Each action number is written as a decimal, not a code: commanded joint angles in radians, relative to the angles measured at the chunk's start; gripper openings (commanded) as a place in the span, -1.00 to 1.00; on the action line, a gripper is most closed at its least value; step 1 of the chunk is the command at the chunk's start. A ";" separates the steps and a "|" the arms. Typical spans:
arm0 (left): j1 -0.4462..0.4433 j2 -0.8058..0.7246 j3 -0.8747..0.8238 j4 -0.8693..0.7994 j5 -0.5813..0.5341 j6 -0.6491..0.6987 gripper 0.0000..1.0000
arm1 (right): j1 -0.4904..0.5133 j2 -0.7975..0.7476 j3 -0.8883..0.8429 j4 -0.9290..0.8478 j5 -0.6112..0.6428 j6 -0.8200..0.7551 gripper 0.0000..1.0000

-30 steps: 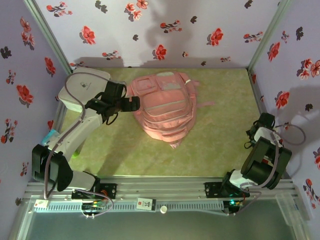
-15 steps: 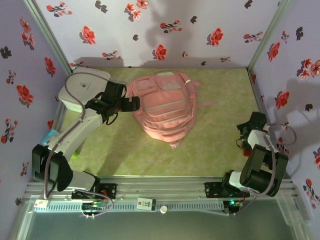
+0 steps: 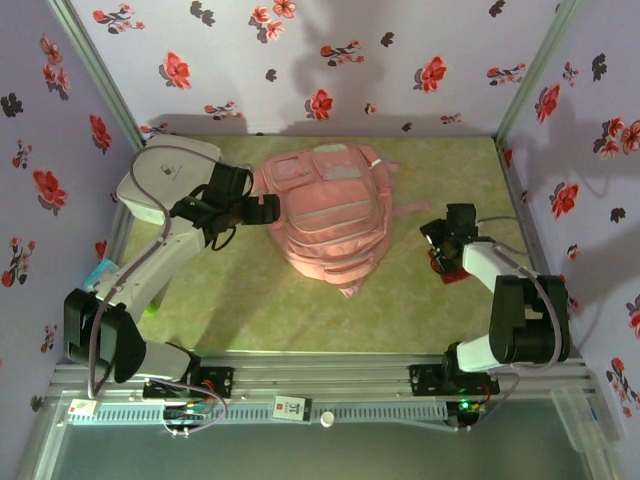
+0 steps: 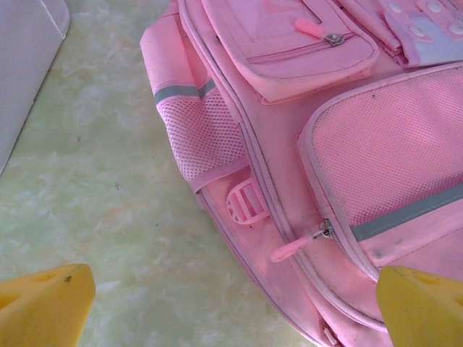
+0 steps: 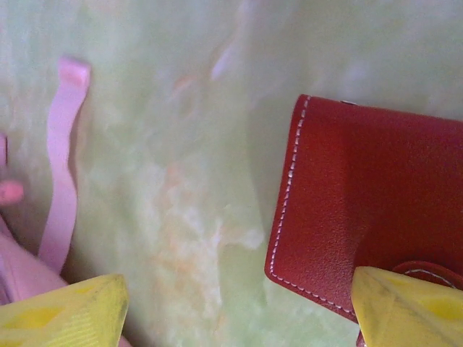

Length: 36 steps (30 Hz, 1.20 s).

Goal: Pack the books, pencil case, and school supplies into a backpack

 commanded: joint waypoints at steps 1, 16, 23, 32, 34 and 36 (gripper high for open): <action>0.006 0.009 0.034 -0.016 0.034 0.007 0.99 | 0.001 -0.019 0.101 -0.145 0.065 -0.154 0.64; 0.002 0.011 0.026 -0.012 0.080 -0.005 0.99 | -0.173 0.147 0.209 -0.310 0.031 -0.504 0.77; -0.006 0.030 0.062 -0.020 0.135 0.015 0.99 | -0.172 0.128 0.135 -0.293 -0.071 -0.476 0.75; -0.044 0.085 0.123 -0.008 0.171 0.015 0.99 | -0.060 0.010 0.035 -0.253 -0.163 -0.331 0.55; -0.054 0.103 0.141 -0.007 0.178 0.017 0.99 | -0.044 0.005 0.034 -0.247 -0.158 -0.315 0.49; -0.061 0.118 0.157 -0.008 0.181 0.022 0.99 | -0.043 0.001 0.030 -0.245 -0.118 -0.313 0.46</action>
